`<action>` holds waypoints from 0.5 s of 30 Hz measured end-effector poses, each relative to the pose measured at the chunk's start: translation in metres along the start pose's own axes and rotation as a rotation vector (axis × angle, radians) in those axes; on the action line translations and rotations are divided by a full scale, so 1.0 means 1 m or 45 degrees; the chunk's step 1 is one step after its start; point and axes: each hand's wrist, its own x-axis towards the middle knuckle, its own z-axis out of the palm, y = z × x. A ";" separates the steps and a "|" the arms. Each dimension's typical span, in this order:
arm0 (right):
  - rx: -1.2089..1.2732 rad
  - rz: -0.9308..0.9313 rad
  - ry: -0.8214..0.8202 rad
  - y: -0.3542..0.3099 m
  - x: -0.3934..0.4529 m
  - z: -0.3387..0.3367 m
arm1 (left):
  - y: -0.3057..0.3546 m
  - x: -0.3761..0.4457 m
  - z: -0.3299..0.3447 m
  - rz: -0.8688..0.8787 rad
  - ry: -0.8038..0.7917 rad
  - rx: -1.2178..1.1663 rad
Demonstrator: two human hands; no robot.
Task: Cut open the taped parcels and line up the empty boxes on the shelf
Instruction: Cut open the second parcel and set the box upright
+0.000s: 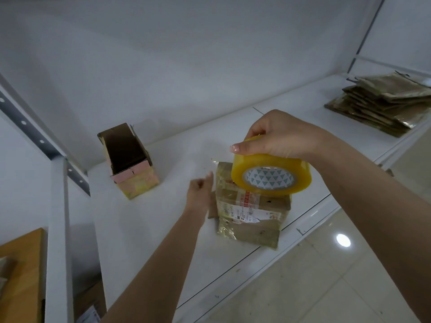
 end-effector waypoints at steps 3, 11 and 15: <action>-0.010 -0.012 -0.022 0.001 -0.001 -0.003 | 0.028 -0.011 -0.019 0.763 -0.151 0.178; 0.075 0.005 -0.271 0.023 -0.006 -0.019 | 0.051 -0.001 0.001 1.186 -0.607 1.372; 0.396 0.003 -0.257 0.048 -0.013 -0.013 | 0.047 0.003 -0.003 1.149 -0.667 1.314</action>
